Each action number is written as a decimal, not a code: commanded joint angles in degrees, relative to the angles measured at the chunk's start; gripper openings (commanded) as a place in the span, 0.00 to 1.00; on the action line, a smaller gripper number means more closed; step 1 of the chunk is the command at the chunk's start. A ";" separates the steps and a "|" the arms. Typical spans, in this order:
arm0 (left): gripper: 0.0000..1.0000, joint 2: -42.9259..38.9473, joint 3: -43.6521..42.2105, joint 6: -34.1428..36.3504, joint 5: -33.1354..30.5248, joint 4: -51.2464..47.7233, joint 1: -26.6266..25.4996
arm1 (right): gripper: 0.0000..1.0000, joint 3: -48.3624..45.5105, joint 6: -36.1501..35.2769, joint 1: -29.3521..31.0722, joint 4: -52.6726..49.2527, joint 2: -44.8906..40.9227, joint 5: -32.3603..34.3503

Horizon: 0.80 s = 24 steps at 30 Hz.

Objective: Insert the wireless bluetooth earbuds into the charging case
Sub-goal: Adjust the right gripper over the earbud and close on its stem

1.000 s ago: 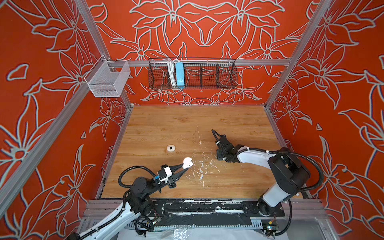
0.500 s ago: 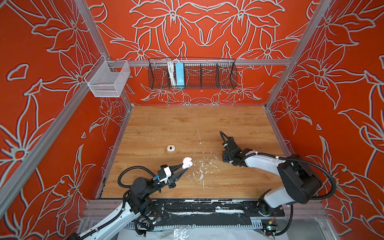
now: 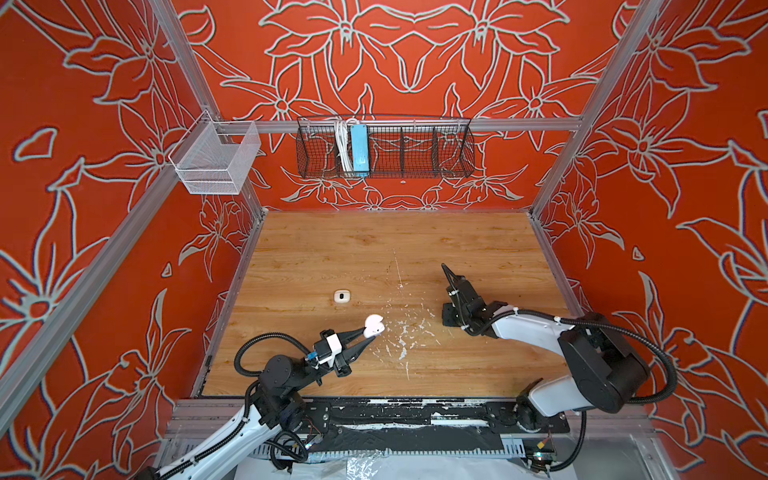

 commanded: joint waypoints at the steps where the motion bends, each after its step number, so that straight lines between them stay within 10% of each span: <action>1: 0.00 -0.69 0.92 0.28 -0.20 0.30 -0.15 | 0.34 -0.47 2.54 0.52 -4.28 -1.30 3.54; 24: 0.00 -0.07 0.98 0.37 -0.02 0.58 -0.23 | 0.33 1.61 4.09 5.61 -7.60 -2.09 11.11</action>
